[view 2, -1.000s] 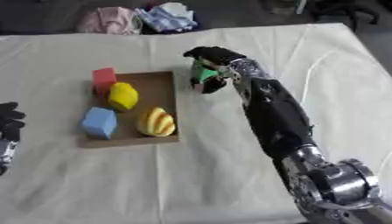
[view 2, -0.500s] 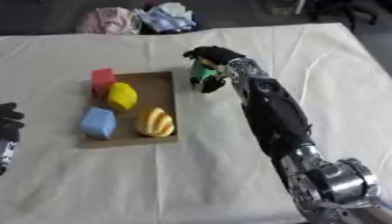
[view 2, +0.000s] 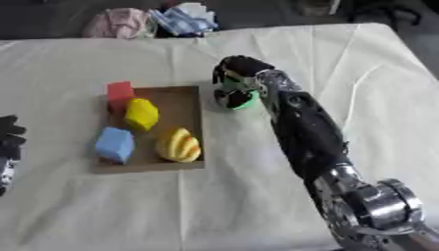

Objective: Pick up objects on the table and place them in the box.

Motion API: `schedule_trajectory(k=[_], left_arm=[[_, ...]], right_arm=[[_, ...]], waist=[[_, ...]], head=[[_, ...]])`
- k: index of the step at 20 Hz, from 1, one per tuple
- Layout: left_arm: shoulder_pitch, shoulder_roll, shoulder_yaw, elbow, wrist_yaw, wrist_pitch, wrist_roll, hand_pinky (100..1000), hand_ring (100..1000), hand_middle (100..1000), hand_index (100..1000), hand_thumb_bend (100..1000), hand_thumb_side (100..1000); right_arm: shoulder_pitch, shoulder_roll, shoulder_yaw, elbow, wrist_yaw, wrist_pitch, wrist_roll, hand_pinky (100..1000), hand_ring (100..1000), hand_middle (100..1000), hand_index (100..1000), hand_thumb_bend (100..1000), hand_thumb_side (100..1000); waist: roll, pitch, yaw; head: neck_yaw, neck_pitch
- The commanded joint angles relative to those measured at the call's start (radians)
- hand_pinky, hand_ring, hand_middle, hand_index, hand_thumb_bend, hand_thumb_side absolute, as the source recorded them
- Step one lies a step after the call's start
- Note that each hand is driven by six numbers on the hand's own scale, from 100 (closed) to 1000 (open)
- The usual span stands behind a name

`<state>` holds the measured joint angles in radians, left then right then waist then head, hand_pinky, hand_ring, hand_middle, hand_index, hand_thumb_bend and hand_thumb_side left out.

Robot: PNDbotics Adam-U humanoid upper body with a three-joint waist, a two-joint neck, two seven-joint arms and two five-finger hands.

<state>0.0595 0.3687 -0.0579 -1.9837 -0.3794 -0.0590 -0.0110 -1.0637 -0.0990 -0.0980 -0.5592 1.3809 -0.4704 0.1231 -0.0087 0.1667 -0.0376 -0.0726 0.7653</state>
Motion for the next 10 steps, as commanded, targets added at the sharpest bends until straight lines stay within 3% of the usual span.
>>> schedule_trajectory(k=[1, 10], left_arm=[[-0.007, 0.007, 0.006, -0.016, -0.002, 0.0, -0.001, 727, 687, 684, 875, 100, 695], [-0.007, 0.008, 0.007, -0.016, 0.0, 0.0, 0.0, 728, 687, 684, 875, 100, 692]], right_arm=[[-0.017, -0.016, -0.004, -0.022, -0.015, -0.021, -0.059, 476, 453, 504, 607, 100, 212], [-0.022, -0.016, 0.008, -0.046, -0.042, -0.092, -0.194, 403, 381, 452, 575, 100, 200]], waist=[[0.015, -0.011, -0.001], [0.014, -0.012, -0.001]], head=[[-0.002, 0.005], [-0.006, 0.005]])
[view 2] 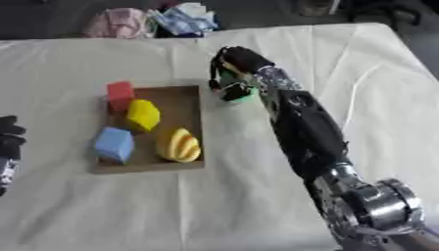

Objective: Pick up objects on the table and place them in the box.

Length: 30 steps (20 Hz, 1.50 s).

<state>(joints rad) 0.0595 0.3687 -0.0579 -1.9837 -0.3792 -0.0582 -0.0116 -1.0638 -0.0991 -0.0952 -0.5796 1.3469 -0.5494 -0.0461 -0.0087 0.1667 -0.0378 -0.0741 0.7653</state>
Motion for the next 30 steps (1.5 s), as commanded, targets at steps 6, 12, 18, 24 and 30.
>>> schedule_trajectory(k=[6, 12, 18, 24, 30], left_arm=[[-0.006, 0.007, 0.007, -0.016, -0.001, -0.001, 0.001, 728, 687, 683, 876, 100, 691], [-0.007, 0.009, 0.008, -0.016, 0.001, -0.002, 0.002, 728, 687, 683, 876, 100, 688], [-0.009, 0.009, 0.006, -0.016, 0.004, -0.005, 0.0, 728, 687, 683, 875, 100, 686], [-0.016, 0.006, 0.001, -0.016, 0.008, -0.008, -0.005, 728, 687, 683, 876, 100, 685], [-0.02, 0.004, 0.0, -0.016, 0.008, -0.01, -0.006, 728, 687, 682, 876, 100, 684]], right_arm=[[-0.023, -0.016, 0.01, -0.031, -0.013, -0.034, -0.041, 383, 364, 431, 555, 100, 198], [-0.033, -0.008, 0.025, -0.057, -0.063, -0.077, -0.031, 368, 350, 416, 544, 100, 198], [-0.042, 0.047, 0.081, -0.072, -0.131, -0.163, 0.043, 378, 358, 419, 551, 100, 198], [-0.025, 0.143, 0.132, -0.08, -0.166, -0.234, 0.145, 398, 377, 431, 567, 100, 198], [0.0, 0.189, 0.144, -0.091, -0.125, -0.244, 0.19, 633, 583, 616, 719, 100, 201]], waist=[[0.014, -0.012, -0.002], [0.013, -0.014, -0.002], [0.015, -0.014, 0.003], [0.019, -0.009, 0.025], [0.02, -0.003, 0.047]], head=[[-0.013, 0.005], [-0.022, 0.005], [-0.033, 0.005], [-0.053, 0.005], [-0.066, 0.005]])
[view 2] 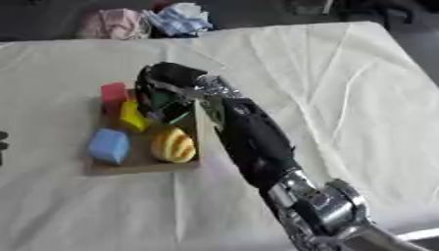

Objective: Pick up objects on the table and place them in the box.

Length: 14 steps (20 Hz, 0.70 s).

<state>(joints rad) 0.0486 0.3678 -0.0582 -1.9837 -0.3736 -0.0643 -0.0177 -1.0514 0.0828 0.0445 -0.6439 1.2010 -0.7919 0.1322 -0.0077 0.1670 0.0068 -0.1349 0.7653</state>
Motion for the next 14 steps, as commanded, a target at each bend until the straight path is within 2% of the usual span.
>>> schedule_trajectory(k=[1, 3, 4, 8, 11, 14], left_arm=[[-0.01, 0.005, 0.001, -0.016, 0.002, -0.004, 0.0, 728, 686, 682, 876, 100, 684], [-0.009, 0.004, 0.002, -0.016, 0.002, -0.003, 0.001, 728, 686, 682, 876, 100, 684], [-0.009, 0.004, 0.002, -0.016, 0.002, -0.002, 0.001, 728, 686, 681, 876, 100, 685], [-0.01, 0.005, 0.003, -0.016, 0.003, 0.001, 0.0, 728, 685, 681, 876, 100, 685], [-0.01, 0.005, 0.004, -0.016, 0.004, 0.002, 0.0, 728, 685, 680, 876, 100, 687], [-0.009, 0.005, 0.004, -0.016, 0.003, 0.004, 0.0, 728, 685, 679, 876, 100, 687]], right_arm=[[-0.012, 0.007, 0.003, -0.026, 0.034, 0.002, 0.011, 692, 647, 686, 786, 100, 204], [-0.011, 0.001, -0.002, -0.026, 0.059, 0.01, 0.002, 721, 679, 717, 811, 100, 204], [-0.012, -0.004, -0.005, -0.023, 0.069, 0.014, -0.001, 790, 759, 782, 872, 100, 207], [-0.023, -0.028, -0.017, -0.016, 0.073, 0.014, 0.0, 857, 811, 827, 895, 100, 205], [-0.035, -0.05, -0.024, -0.027, 0.018, 0.002, 0.019, 875, 825, 837, 900, 100, 200], [-0.047, -0.081, -0.025, -0.061, -0.091, -0.013, 0.054, 882, 824, 834, 899, 100, 198]], waist=[[0.019, -0.003, 0.004], [0.017, -0.003, 0.004], [0.016, -0.003, 0.003], [0.011, -0.005, -0.004], [0.009, -0.005, -0.011], [0.008, -0.005, -0.014]], head=[[-0.005, 0.005], [-0.004, 0.005], [-0.003, 0.005], [0.0, 0.005], [0.002, 0.005], [0.007, 0.005]])
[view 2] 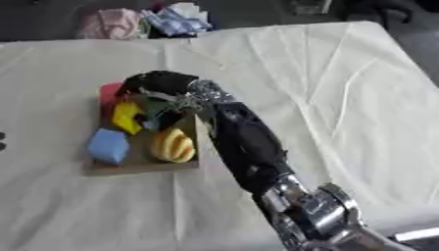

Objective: Pick up objects on the table and place them in the box.

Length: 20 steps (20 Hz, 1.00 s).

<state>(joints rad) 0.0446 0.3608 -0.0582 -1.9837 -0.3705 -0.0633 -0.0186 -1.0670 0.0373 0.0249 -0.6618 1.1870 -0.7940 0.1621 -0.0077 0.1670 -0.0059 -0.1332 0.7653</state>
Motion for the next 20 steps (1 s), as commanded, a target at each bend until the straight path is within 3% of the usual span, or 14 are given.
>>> schedule_trajectory(k=[1, 6, 9, 15, 20], left_arm=[[-0.004, 0.011, 0.005, -0.016, -0.001, 0.004, 0.001, 728, 684, 679, 875, 100, 687], [-0.004, 0.01, 0.01, -0.016, -0.002, 0.011, 0.007, 727, 685, 679, 876, 100, 689], [-0.003, 0.008, 0.014, -0.016, -0.002, 0.016, 0.012, 727, 684, 679, 875, 100, 689], [0.0, 0.005, 0.023, -0.016, 0.003, 0.027, 0.033, 723, 680, 673, 872, 100, 693], [0.004, -0.001, 0.029, -0.016, 0.015, 0.037, 0.057, 717, 675, 668, 868, 100, 715]], right_arm=[[-0.035, -0.048, -0.004, -0.057, -0.123, -0.015, 0.04, 883, 821, 832, 897, 100, 200], [-0.039, -0.124, 0.012, -0.151, -0.403, -0.022, 0.136, 880, 808, 821, 889, 100, 227], [-0.012, -0.177, 0.024, -0.232, -0.598, 0.008, 0.207, 877, 795, 810, 883, 100, 263], [0.117, -0.276, 0.012, -0.441, -1.003, 0.181, 0.345, 872, 766, 776, 862, 100, 388], [0.248, -0.337, -0.024, -0.616, -1.226, 0.318, 0.396, 859, 746, 753, 848, 100, 423]], waist=[[0.007, -0.005, -0.003], [0.001, -0.004, -0.009], [-0.003, -0.005, -0.013], [-0.008, -0.003, -0.022], [-0.01, -0.004, -0.028]], head=[[0.007, 0.005], [0.019, 0.005], [0.027, 0.005], [0.049, 0.005], [0.064, 0.005]])
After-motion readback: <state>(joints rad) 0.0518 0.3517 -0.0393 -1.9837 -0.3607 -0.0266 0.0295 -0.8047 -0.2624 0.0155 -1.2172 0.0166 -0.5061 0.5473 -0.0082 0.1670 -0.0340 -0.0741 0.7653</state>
